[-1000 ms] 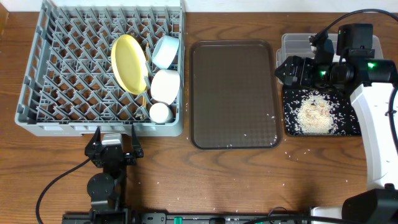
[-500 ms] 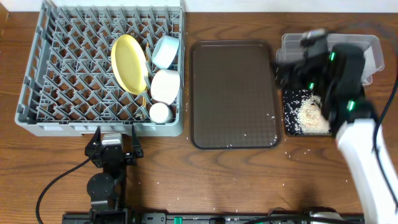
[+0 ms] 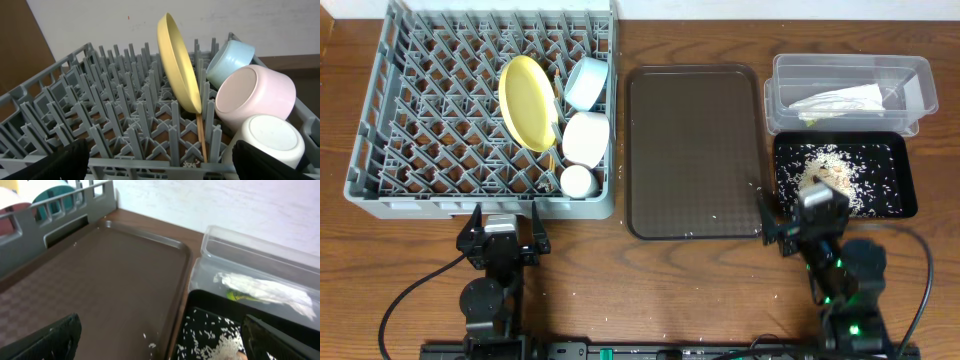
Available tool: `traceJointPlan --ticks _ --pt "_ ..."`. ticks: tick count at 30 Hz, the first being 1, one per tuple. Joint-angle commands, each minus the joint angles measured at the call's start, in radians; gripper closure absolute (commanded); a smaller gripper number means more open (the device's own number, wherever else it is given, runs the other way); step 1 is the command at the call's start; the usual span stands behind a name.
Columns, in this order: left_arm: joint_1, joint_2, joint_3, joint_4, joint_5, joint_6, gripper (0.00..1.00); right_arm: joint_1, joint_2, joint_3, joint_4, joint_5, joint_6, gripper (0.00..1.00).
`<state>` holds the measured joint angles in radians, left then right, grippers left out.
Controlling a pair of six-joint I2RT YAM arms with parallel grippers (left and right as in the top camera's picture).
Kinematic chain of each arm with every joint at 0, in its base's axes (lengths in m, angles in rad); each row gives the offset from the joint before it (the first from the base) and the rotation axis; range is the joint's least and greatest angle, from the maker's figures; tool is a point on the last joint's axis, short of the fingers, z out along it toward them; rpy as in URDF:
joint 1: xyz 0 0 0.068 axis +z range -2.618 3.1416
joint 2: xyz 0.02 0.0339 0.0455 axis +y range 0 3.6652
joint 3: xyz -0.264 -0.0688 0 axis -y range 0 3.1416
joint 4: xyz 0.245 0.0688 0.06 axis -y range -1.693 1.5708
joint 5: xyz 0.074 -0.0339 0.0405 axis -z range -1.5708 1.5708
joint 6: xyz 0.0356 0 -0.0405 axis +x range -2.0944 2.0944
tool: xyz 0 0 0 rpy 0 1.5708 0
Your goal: Sort waste into correct bins and load items into the dishwasher
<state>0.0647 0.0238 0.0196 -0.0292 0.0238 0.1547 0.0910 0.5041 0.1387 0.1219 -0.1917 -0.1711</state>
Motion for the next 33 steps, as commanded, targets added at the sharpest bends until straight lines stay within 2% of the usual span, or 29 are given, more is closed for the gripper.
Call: traceJointPlan --ticks 1,9,13,17,21,33 --pt "0.005 0.000 -0.016 -0.041 -0.013 0.006 0.07 -0.001 -0.129 -0.091 0.009 0.026 -0.017 0.01" --pt "0.005 0.000 -0.016 -0.041 -0.013 0.006 0.07 -0.001 -0.273 -0.133 -0.038 0.027 -0.017 0.01" --pt "0.005 0.000 -0.016 -0.041 -0.013 0.006 0.07 -0.001 -0.323 -0.133 -0.179 0.026 0.035 0.01" --pt "0.005 0.000 -0.016 -0.041 -0.013 0.006 0.07 -0.001 -0.393 -0.133 -0.182 0.023 0.111 0.01" --pt "0.005 0.000 -0.016 -0.041 -0.013 0.006 0.07 -0.001 -0.497 -0.133 -0.182 0.023 0.114 0.01" --pt "0.005 0.000 -0.016 -0.041 -0.013 0.006 0.07 -0.001 -0.499 -0.133 -0.182 0.023 0.114 0.01"
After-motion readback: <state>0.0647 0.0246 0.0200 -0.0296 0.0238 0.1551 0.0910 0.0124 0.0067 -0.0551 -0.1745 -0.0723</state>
